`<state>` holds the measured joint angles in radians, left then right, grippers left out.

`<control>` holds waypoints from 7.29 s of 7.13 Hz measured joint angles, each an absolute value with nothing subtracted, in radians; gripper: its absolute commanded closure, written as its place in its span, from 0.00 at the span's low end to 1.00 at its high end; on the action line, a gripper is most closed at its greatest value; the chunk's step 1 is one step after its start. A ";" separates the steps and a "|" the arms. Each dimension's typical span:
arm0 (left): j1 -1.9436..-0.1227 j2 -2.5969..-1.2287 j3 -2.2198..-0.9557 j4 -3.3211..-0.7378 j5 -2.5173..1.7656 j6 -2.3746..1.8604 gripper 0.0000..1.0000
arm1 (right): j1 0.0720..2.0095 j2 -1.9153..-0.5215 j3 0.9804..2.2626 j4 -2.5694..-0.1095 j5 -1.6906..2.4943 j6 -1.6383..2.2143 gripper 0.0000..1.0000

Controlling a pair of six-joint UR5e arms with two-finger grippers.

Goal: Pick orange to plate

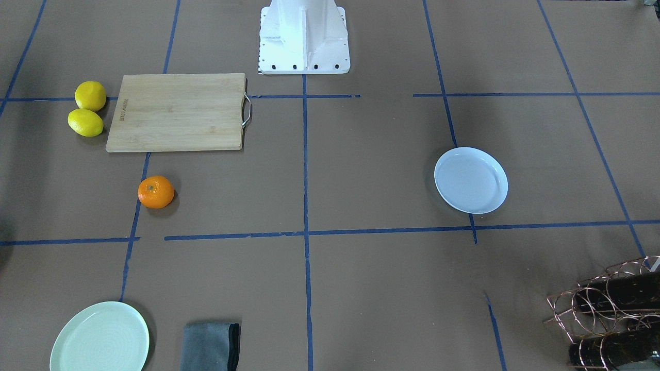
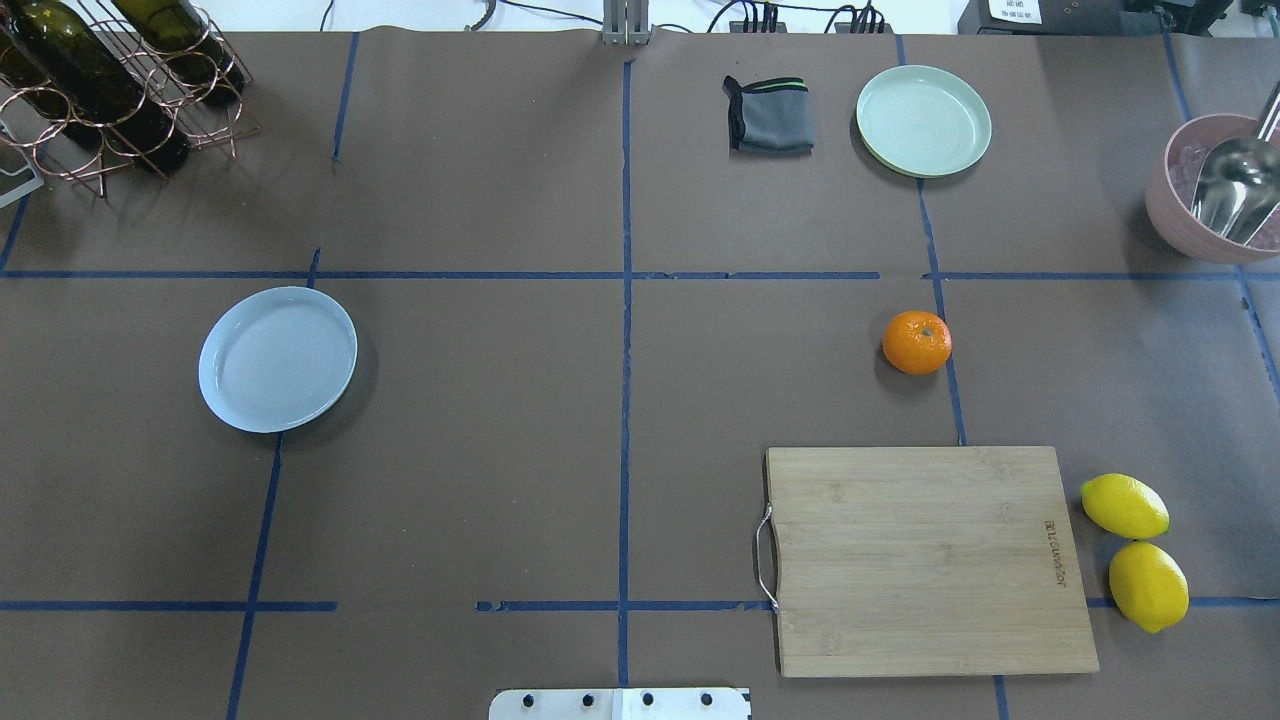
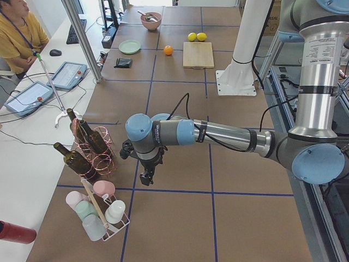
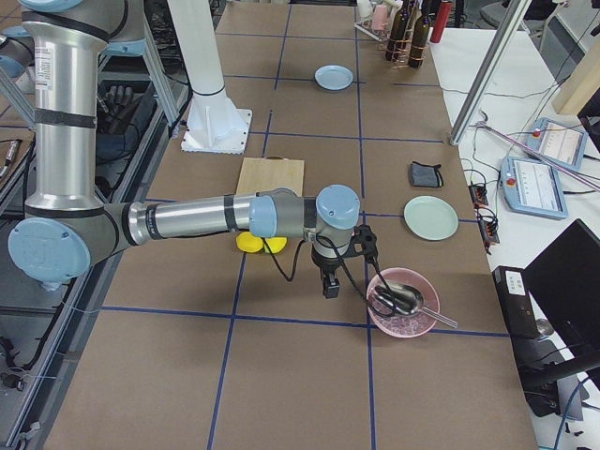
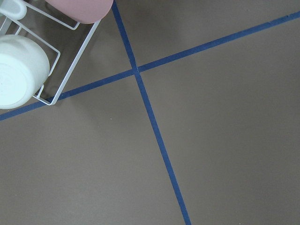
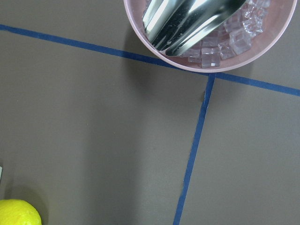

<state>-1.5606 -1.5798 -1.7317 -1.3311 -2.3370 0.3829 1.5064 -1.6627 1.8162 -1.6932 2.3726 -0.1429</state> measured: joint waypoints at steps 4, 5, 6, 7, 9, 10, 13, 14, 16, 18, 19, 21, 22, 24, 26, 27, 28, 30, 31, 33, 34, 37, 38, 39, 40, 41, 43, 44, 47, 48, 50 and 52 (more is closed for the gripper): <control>-1.567 -1.570 -1.751 -1.356 -2.331 0.432 0.00 | 1.506 -1.661 1.817 -1.694 2.383 -0.133 0.00; -1.567 -1.573 -1.754 -1.363 -2.333 0.434 0.00 | 1.506 -1.660 1.819 -1.693 2.391 -0.132 0.00; -1.566 -1.573 -1.751 -1.389 -2.335 0.436 0.00 | 1.506 -1.659 1.820 -1.693 2.395 -0.132 0.00; -1.566 -1.567 -1.752 -1.432 -2.339 0.437 0.00 | 1.506 -1.658 1.820 -1.692 2.395 -0.131 0.00; -1.501 -1.562 -1.760 -1.546 -2.393 0.352 0.00 | 1.506 -1.651 1.813 -1.693 2.397 -0.130 0.00; -1.430 -1.564 -1.762 -1.619 -2.433 0.209 0.00 | 1.506 -1.648 1.812 -1.693 2.398 -0.129 0.00; -1.198 -1.580 -1.752 -1.880 -2.410 -0.315 0.00 | 1.506 -1.647 1.816 -1.693 2.428 -0.132 0.00; -1.127 -1.598 -1.751 -1.927 -2.374 -0.461 0.00 | 1.506 -1.647 1.818 -1.692 2.434 -0.132 0.00; -1.029 -1.631 -1.745 -1.983 -2.305 -0.658 0.00 | 1.505 -1.647 1.817 -1.692 2.438 -0.132 0.00; -0.963 -1.662 -1.714 -2.001 -2.229 -0.760 0.00 | 1.505 -1.647 1.814 -1.692 2.439 -0.130 0.00; -0.949 -1.669 -1.664 -2.035 -2.216 -0.778 0.03 | 1.505 -1.647 1.813 -1.693 2.439 -0.129 0.00; -0.928 -1.684 -1.561 -2.128 -2.213 -0.804 0.16 | 1.505 -1.647 1.811 -1.693 2.444 -0.129 0.00; -0.913 -1.697 -1.536 -2.147 -2.213 -0.825 0.55 | 1.505 -1.648 1.811 -1.693 2.451 -0.129 0.00; -0.891 -1.710 -1.520 -2.157 -2.216 -0.841 1.00 | 1.505 -1.649 1.809 -1.694 2.464 -0.128 0.00; -0.886 -1.717 -1.527 -2.159 -2.220 -0.838 1.00 | 1.505 -1.650 1.809 -1.693 2.468 -0.127 0.00; -0.886 -1.725 -1.538 -2.160 -2.232 -0.841 1.00 | 1.505 -1.651 1.809 -1.694 2.469 -0.127 0.00; -0.886 -1.741 -1.565 -2.158 -2.279 -0.861 1.00 | 1.505 -1.651 1.810 -1.693 2.470 -0.128 0.00; -0.884 -1.839 -1.613 -2.156 -2.398 -1.049 1.00 | 1.501 -1.646 1.815 -1.692 2.470 -0.129 0.00; -0.862 -1.921 -1.612 -2.155 -2.415 -1.186 1.00 | 1.491 -1.640 1.817 -1.692 2.470 -0.129 0.00; -0.736 -2.066 -1.576 -2.156 -2.310 -1.382 1.00 | 1.456 -1.618 1.820 -1.692 2.479 -0.126 0.00; -0.667 -2.132 -1.526 -2.167 -2.217 -1.446 1.00 | 1.432 -1.610 1.822 -1.692 2.505 -0.123 0.00; -0.582 -2.205 -1.418 -2.236 -2.091 -1.488 0.78 | 1.325 -1.544 1.838 -1.692 2.553 -0.017 0.00; -0.568 -2.208 -1.403 -2.264 -2.065 -1.490 0.53 | 1.275 -1.500 1.848 -1.692 2.554 0.091 0.00; -0.557 -2.209 -1.395 -2.290 -2.039 -1.491 0.47 | 1.225 -1.454 1.854 -1.687 2.550 0.197 0.00; -0.554 -2.209 -1.396 -2.312 -2.027 -1.492 0.44 | 1.169 -1.417 1.859 -1.659 2.524 0.283 0.00; -0.556 -2.209 -1.403 -2.333 -2.023 -1.495 0.43 | 1.103 -1.392 1.859 -1.589 2.464 0.403 0.00; -0.564 -2.201 -1.437 -2.358 -2.021 -1.498 0.41 | 0.945 -1.373 1.843 -1.388 2.252 0.695 0.00; -0.566 -2.197 -1.446 -2.360 -2.020 -1.498 0.40 | 0.878 -1.363 1.819 -1.338 2.139 0.763 0.00; -0.567 -2.171 -1.490 -2.358 -2.020 -1.499 0.39 | 0.804 -1.306 1.711 -1.307 2.005 0.807 0.00; -0.568 -2.162 -1.504 -2.358 -2.019 -1.499 0.39 | 0.801 -1.294 1.701 -1.306 2.002 0.826 0.00; -0.568 -2.153 -1.518 -2.357 -2.019 -1.499 0.38 | 0.780 -1.284 1.681 -1.305 1.999 0.866 0.00; -0.568 -2.137 -1.525 -2.357 -2.018 -1.499 0.38 | 0.766 -1.283 1.656 -1.306 2.001 0.874 0.00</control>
